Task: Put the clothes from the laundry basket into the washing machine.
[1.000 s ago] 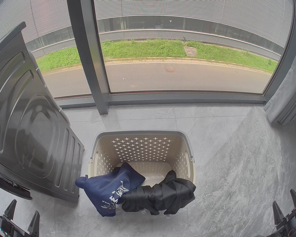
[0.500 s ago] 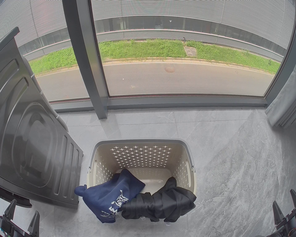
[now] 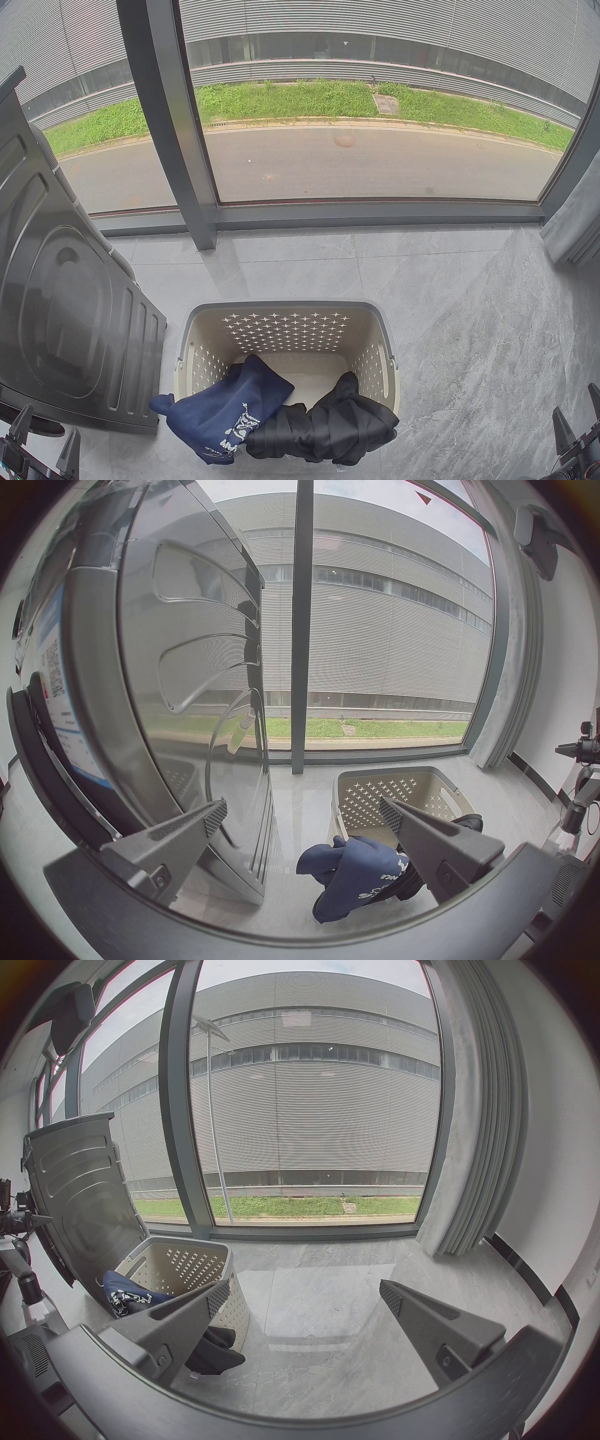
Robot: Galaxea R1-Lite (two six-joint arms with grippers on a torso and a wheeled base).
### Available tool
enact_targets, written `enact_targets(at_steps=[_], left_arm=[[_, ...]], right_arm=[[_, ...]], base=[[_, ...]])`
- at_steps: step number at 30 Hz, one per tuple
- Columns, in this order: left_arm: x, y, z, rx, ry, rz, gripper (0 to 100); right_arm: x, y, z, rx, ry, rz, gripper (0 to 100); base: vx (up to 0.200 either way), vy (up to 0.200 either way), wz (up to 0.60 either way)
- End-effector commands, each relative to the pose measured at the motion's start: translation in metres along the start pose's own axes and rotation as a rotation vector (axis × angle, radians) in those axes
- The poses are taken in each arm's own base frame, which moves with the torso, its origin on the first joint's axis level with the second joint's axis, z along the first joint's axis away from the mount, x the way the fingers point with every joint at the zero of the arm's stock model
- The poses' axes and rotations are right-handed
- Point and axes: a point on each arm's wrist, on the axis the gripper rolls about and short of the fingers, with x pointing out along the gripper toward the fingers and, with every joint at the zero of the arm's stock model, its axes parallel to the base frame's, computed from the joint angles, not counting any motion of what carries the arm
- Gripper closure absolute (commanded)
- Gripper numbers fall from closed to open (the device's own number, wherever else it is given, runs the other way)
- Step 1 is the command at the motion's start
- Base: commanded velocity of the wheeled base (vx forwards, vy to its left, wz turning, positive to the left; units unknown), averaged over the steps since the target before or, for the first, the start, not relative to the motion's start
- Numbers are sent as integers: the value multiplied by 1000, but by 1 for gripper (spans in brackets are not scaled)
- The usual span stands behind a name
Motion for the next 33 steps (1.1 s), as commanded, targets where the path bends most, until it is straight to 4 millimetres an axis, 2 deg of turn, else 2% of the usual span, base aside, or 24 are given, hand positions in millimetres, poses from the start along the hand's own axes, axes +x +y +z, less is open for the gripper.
enact_targets(at_steps=[1, 7, 16, 22, 31, 33], left_arm=[[0, 0, -4, 0, 0, 1, 0], [0, 0, -5, 0, 2, -1, 0], [0, 0, -4, 0, 0, -1, 0], [0, 0, -5, -2, 2, 1, 0], [0, 0, -5, -2, 2, -1, 0], [0, 0, -4, -2, 0, 1, 0]], right_arm=[[1, 0, -5, 0, 12, 1, 0], [1, 0, -5, 0, 12, 1, 0], [1, 0, -5, 0, 12, 1, 0], [1, 0, -5, 0, 14, 1, 0], [1, 0, -5, 0, 12, 1, 0], [1, 0, -5, 0, 12, 1, 0]], base=[[0, 0, 0], [200, 0, 0], [0, 0, 0], [200, 0, 0], [0, 0, 0], [200, 0, 0]])
